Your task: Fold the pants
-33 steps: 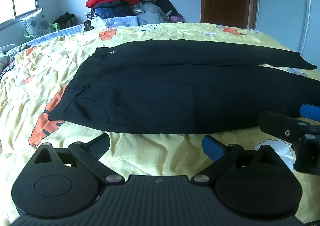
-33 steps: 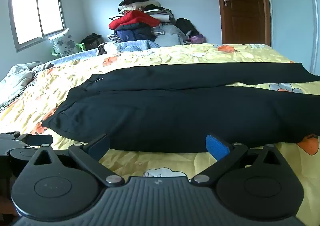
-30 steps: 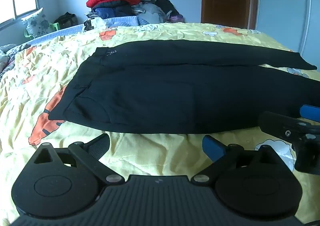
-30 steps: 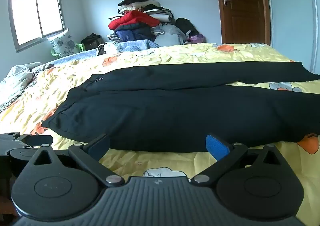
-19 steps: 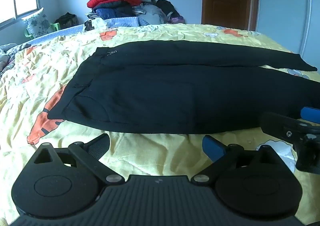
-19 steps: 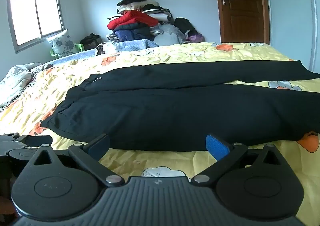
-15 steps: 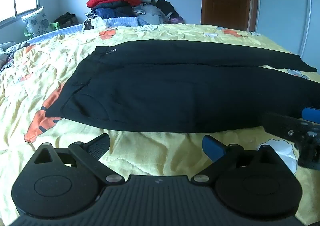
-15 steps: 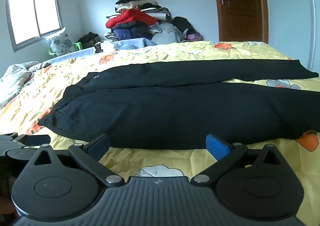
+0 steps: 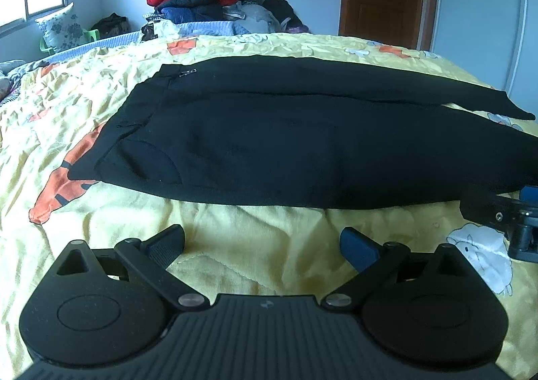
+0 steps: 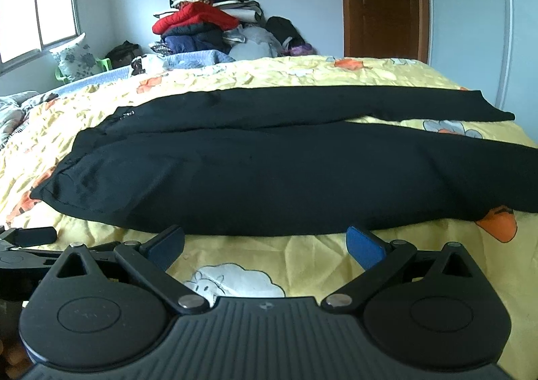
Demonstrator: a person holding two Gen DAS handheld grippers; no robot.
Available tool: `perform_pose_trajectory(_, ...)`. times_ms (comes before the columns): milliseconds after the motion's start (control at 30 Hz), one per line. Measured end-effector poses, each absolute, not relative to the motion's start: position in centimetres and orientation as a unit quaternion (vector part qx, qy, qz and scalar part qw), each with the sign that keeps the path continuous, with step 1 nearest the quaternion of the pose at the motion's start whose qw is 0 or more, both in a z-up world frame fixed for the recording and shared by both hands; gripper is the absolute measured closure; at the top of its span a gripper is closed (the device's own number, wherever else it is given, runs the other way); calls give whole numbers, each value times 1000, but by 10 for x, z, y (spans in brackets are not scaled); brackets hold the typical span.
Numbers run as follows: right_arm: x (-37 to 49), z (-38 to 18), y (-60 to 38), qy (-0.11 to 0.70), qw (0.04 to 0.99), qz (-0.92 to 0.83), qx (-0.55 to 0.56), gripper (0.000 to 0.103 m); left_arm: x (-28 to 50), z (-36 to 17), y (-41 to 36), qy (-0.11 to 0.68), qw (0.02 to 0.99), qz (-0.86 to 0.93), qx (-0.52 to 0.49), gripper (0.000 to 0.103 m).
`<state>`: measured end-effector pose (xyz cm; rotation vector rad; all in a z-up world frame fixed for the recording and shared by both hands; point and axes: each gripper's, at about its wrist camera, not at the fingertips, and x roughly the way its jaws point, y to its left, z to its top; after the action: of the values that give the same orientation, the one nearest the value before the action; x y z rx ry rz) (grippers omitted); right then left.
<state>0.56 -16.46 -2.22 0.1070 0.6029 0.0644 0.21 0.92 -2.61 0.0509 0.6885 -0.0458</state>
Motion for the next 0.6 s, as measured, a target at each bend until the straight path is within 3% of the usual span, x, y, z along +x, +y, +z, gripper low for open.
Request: perform_pose_trajectory(600,10,-35,-170,315,947,21,58,0,-1,-34,15,329,944,-26,14,0)
